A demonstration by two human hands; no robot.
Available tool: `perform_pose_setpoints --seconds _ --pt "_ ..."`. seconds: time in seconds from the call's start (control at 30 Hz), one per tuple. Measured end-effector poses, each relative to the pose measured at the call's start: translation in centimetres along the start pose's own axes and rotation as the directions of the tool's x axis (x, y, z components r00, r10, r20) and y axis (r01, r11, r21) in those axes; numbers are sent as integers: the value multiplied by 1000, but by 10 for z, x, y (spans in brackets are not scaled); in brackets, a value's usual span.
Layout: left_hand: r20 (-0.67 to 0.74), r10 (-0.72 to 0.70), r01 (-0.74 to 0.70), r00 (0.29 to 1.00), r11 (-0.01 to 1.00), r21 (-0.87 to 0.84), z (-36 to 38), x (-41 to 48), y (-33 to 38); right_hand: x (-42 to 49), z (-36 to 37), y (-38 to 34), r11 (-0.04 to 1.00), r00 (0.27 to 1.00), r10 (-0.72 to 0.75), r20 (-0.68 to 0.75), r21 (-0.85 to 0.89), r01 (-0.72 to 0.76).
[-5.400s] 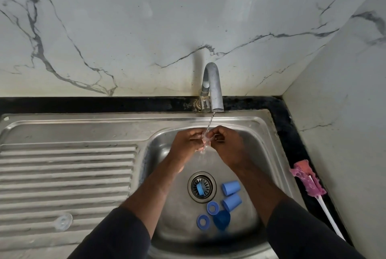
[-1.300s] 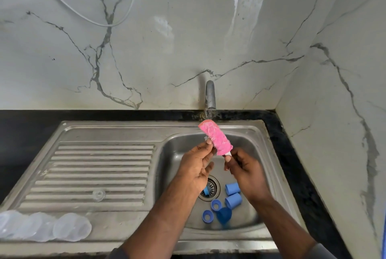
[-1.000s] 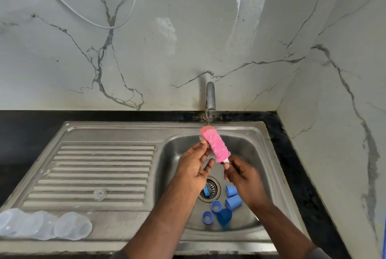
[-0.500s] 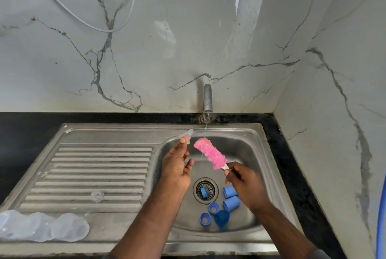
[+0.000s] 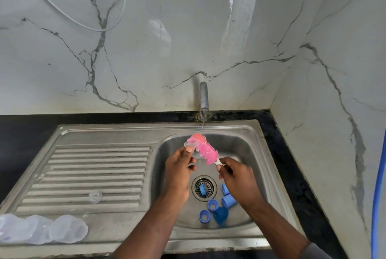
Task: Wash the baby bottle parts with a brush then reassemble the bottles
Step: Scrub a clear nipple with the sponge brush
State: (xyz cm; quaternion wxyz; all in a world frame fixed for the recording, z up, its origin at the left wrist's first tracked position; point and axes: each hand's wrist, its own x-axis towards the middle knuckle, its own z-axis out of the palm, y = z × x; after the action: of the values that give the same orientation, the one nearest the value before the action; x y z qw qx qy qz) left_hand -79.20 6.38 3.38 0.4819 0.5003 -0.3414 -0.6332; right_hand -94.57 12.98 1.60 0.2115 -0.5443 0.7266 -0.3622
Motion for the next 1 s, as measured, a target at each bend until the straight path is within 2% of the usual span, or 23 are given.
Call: perform_pose_setpoints --seconds 0.1,0.2,0.33,0.43,0.53,0.57,0.67,0.73,0.83,0.9,1.0 --pt "80 -58 52 995 995 80 0 -2 -5 4 -2 -3 1000 1000 -4 -23 20 5" --pt "152 -58 49 987 997 60 1 -6 -6 6 -7 -3 998 998 -50 -32 38 51" --pt "97 1 -10 995 996 88 -7 4 2 -7 -10 9 993 994 -112 -6 35 112" --pt "155 53 -99 986 946 310 -11 8 0 -10 -10 15 990 989 -141 -42 20 142" --pt "271 70 -210 960 820 532 -7 6 -10 -1 -8 11 983 981 -185 -49 -13 185" --pt "270 76 -219 960 803 554 -6 6 -11 1 -9 10 980 980 -195 -40 -44 193" --pt "168 65 -141 984 856 497 -11 11 -5 0 -11 18 987 990 -143 -6 -71 142" --pt "117 109 -154 987 834 530 -16 13 0 -2 -12 25 992 994 -112 17 -53 112" --pt "180 147 -230 972 735 638 -9 7 -3 3 -8 20 989 991 -137 -9 -62 136" --pt "237 143 -266 961 712 650 -1 1 -9 9 -3 12 984 987 -160 -25 -80 158" --pt "148 123 -187 981 802 568 0 5 -6 10 -3 16 988 989 -146 -33 -55 144"
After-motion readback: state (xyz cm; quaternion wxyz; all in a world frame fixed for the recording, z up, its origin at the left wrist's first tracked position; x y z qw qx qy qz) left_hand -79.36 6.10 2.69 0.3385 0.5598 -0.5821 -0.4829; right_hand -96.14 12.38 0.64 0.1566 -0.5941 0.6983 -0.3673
